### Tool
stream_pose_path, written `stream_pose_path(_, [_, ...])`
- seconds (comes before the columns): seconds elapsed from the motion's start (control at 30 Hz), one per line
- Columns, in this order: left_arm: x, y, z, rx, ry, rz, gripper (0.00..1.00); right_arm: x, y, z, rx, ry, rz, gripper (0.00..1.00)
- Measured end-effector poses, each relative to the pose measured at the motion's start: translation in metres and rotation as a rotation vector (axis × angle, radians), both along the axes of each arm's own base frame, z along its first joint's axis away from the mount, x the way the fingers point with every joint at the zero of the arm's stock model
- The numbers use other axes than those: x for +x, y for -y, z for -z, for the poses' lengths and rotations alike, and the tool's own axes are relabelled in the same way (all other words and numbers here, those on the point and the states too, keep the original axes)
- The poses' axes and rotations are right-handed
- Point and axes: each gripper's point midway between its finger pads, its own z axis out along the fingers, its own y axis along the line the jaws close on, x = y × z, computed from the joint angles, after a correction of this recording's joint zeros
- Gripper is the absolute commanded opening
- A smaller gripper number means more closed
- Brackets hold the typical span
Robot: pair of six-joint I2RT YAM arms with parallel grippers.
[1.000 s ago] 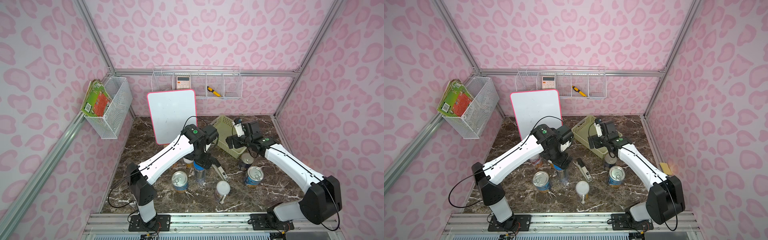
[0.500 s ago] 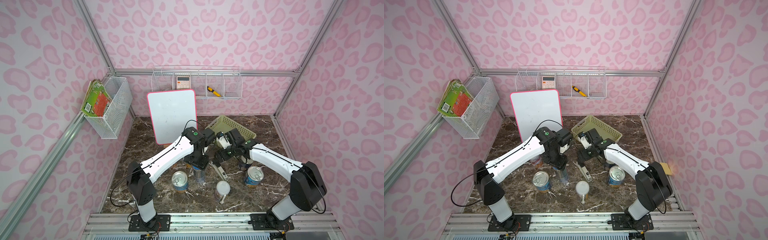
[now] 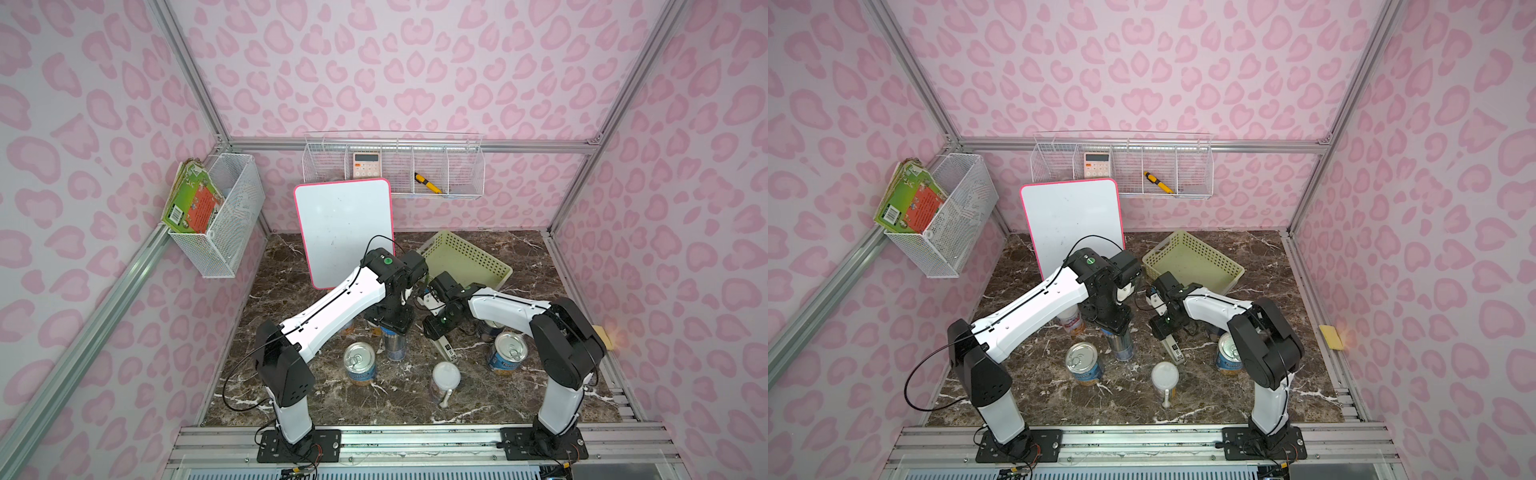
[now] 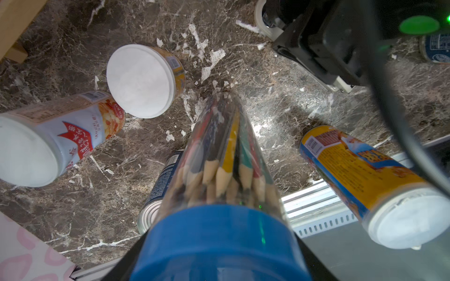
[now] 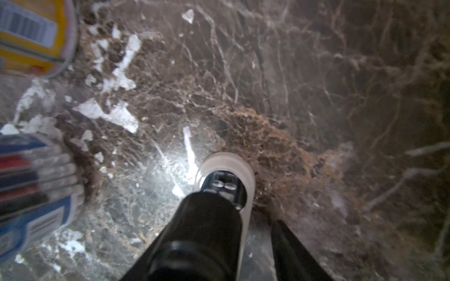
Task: Put the canned food in the basket
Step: Pick up the distractor from the center of the board, then place the distractor at the center of the board.
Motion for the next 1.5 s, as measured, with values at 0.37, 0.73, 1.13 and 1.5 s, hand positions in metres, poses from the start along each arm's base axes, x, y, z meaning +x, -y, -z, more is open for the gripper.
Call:
stream_pose_path(0.37, [0.024, -0.016, -0.085, -0.068, 0.225, -0.035, 0.11, 0.024, -0.007, -0.020, -0.020, 0.066, 0.018, 0.03])
stream_pose_path(0.73, [0.017, -0.078, -0.194, -0.152, 0.592, -0.133, 0.07, 0.062, -0.034, -0.212, 0.253, 0.384, 0.061, 0.00])
stream_pose_path(1.13, [0.022, -0.239, -0.180, 0.153, 0.647, -0.570, 0.07, 0.128, 0.220, -0.300, 0.157, 0.608, 0.713, 0.00])
stream_pose_path(1.5, [0.053, -0.325, -0.083, 0.148, 0.476, -0.892, 0.03, 0.131, 0.384, -0.159, -0.049, 0.324, 1.037, 0.00])
